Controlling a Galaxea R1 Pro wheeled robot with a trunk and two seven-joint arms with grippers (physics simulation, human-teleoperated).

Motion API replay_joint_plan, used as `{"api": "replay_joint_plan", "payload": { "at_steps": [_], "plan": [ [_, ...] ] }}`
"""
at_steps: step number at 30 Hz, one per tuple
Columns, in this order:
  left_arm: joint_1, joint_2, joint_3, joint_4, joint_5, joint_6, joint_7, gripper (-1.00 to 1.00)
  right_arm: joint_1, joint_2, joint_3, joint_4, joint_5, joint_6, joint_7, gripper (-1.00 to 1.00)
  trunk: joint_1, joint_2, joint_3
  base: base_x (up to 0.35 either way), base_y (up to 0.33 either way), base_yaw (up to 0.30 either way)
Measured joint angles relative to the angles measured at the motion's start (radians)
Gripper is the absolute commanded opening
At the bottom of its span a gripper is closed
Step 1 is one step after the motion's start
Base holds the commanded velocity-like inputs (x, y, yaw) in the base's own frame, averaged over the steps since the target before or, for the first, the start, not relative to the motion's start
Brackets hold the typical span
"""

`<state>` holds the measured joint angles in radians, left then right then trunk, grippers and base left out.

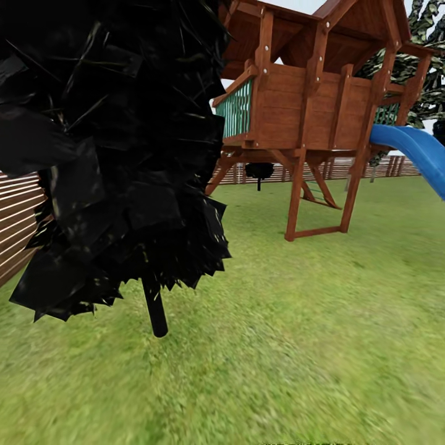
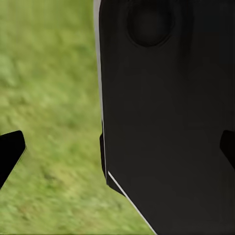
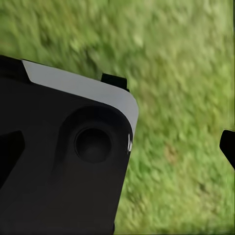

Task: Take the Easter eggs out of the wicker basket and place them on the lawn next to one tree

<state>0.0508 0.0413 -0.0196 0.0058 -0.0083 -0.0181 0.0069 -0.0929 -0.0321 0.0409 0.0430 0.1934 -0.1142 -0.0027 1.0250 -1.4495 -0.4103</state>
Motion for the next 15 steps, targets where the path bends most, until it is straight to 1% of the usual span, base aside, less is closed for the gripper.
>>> {"api": "replay_joint_plan", "payload": {
  "at_steps": [15],
  "plan": [
    [0.000,0.000,-0.001,0.000,0.000,0.000,0.000,1.00,0.000,0.000,0.000,0.000,0.000,0.000,0.000,1.00,0.000,0.000,0.007,0.000,0.000,-0.285]
  ]
}}
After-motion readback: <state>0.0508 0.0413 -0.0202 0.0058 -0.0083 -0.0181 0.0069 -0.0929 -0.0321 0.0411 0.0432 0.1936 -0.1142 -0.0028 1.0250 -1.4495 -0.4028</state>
